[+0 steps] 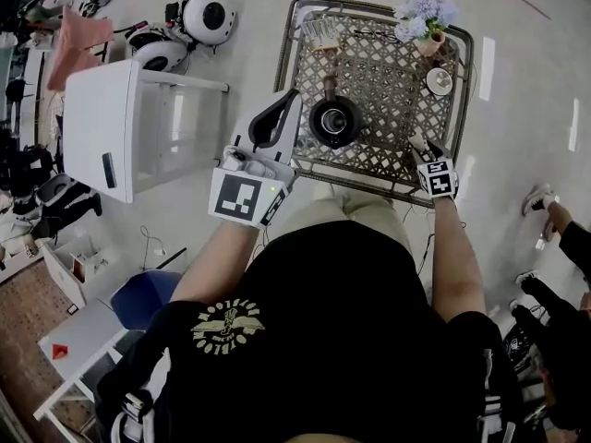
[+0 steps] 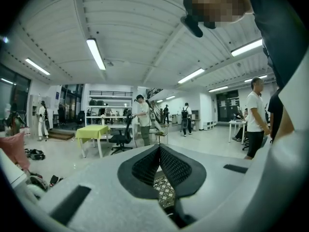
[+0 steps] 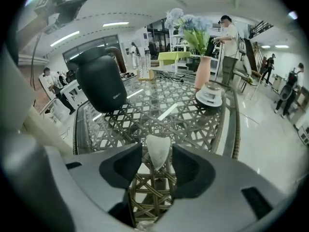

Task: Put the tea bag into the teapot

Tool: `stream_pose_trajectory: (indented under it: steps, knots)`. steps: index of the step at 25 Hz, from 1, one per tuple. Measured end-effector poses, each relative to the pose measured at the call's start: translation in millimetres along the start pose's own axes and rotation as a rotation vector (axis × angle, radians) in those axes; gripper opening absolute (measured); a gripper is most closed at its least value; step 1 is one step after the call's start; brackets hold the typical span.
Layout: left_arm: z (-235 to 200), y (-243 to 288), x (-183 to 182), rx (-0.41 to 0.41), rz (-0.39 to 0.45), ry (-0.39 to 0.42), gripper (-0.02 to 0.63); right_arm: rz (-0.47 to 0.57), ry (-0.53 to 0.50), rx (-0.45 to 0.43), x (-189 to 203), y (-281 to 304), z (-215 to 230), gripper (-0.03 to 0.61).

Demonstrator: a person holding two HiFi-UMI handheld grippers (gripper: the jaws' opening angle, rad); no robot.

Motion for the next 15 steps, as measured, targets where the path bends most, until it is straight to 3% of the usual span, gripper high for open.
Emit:
stream_pose_trajectory:
  steps: [6,7,8,15]
  knots:
    - [-13.0,-10.3,-1.8,-0.054,-0.018,0.01,-0.005,-0.057,0.004,-0.008,6.2,23.1,9.3,0.17]
    - [-15.1,-11.2,-3.2,-0.059,-0.017,0.014,-0.005,-0.067,-0.004,0.011,5.8,23.4,10.2,0.134]
    - [-16.7,-12.1,-4.5,-0.063,-0.015,0.017,-0.005,-0.071,-0.01,0.026,4.3,22.1,10.5,0.055]
    - [-18.6,-10.3,-8.3,-0.064,0.009,0.003,-0.005,0.02,0.019,0.009,-19.0,-5.1,3.1,0.044]
Point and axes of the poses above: the fingertips, and each gripper's own axes: y forward along the fingers, z to its right, x out of its underside, the point moved 6 cm from there along -y, backward along the fingers, and after that the axes turned 6 degrees about -x, right-handed, at the moved point
